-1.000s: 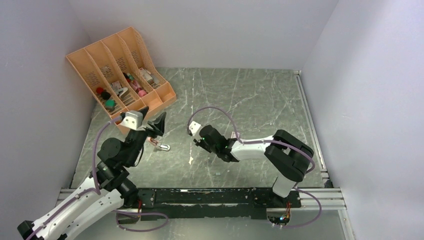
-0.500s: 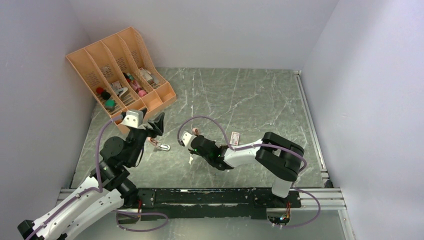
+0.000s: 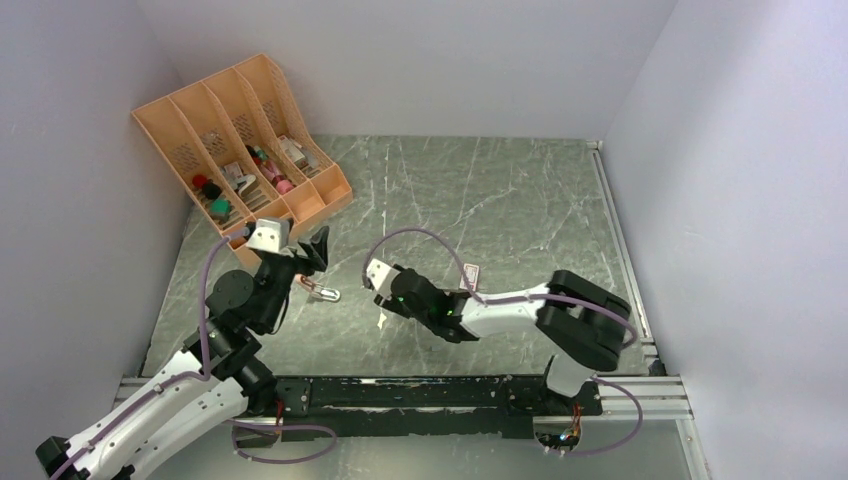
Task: Load the staples into the stapler
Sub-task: Adjust the stapler at the center of the board.
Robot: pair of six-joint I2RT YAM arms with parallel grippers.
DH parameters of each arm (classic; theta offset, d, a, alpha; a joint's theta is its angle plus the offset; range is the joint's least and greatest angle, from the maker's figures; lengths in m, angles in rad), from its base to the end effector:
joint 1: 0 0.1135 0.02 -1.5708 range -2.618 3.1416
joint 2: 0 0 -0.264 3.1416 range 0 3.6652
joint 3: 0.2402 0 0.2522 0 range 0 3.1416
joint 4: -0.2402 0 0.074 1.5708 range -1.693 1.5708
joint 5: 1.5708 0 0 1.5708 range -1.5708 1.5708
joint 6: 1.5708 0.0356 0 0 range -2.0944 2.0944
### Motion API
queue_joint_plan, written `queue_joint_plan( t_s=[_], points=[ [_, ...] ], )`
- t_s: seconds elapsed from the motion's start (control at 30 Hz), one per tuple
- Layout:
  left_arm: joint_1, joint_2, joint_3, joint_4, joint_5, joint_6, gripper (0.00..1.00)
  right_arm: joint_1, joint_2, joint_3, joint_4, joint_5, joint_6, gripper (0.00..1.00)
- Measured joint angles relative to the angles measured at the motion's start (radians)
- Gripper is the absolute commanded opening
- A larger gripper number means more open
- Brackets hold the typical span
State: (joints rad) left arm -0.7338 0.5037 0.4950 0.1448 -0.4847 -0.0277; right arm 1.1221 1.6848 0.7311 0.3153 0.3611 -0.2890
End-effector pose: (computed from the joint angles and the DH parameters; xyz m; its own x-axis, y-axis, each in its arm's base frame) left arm 0.1142 -0.0806 0.3131 0.0938 -0.1176 -0.9886 0.2524 0.9634 -0.0906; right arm 0.1531 0.2891 0.1468 -0.0426 -0.7032 -0.7097 -0.7636 0.4810 -0.4307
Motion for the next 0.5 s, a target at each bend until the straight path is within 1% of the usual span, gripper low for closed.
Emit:
queue_joint_plan(
  t_s=[0.17,0.23,0.3,0.4,0.5],
  points=[
    [0.0,0.008,0.006,-0.003,-0.033,-0.031,0.75,-0.026,-0.179,-0.059,0.0,-0.058,0.077,0.47],
    [0.0,0.022,0.015,-0.009,-0.045,-0.042,0.75,-0.063,-0.251,-0.078,0.001,-0.085,0.113,0.51],
    [0.0,0.04,0.022,-0.008,-0.05,-0.051,0.76,-0.129,-0.307,-0.095,0.002,-0.14,0.148,0.55],
    [0.0,0.056,0.022,-0.008,-0.049,-0.063,0.76,-0.239,-0.333,-0.115,0.0,-0.239,0.171,0.6],
    [0.0,0.069,0.022,-0.008,-0.048,-0.069,0.76,-0.329,-0.301,-0.116,-0.016,-0.385,0.161,0.63]
  ],
)
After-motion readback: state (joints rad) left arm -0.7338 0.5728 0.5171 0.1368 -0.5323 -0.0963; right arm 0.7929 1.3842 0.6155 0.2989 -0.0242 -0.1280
